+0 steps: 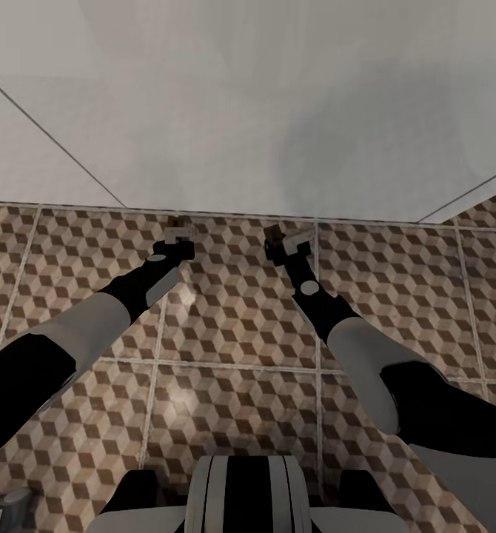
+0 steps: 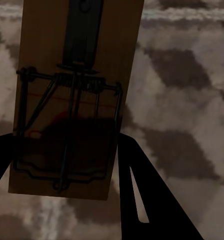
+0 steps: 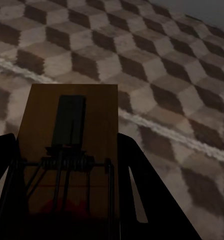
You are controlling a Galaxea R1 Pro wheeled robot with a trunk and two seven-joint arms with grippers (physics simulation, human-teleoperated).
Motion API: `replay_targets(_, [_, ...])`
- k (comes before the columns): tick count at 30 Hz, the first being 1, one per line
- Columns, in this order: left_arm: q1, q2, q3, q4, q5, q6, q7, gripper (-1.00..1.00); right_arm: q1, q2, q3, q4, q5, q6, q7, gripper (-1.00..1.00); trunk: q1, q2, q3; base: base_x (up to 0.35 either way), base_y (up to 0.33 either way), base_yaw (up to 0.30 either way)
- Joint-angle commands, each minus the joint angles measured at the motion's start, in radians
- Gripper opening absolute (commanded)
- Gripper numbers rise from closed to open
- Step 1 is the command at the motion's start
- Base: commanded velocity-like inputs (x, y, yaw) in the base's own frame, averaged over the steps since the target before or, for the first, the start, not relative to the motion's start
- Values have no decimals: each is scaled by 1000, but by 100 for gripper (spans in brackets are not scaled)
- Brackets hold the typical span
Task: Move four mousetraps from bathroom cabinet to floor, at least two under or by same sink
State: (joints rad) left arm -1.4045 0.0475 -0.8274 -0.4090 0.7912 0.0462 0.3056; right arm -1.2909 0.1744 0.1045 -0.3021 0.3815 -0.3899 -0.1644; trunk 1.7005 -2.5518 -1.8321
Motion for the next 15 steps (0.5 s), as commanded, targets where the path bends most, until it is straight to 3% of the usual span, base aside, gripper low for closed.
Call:
replay_targets(1, [-1, 2, -9, -4, 2, 6, 12, -100, -1, 0, 3, 1, 7, -1, -7, -100, 0, 0, -1, 0, 0, 0])
replay_targets(15, [-1, 2, -9, -4, 2, 6, 12, -100, -1, 0, 3, 1, 7, -1, -7, -100, 7, -4, -1, 0, 0, 0])
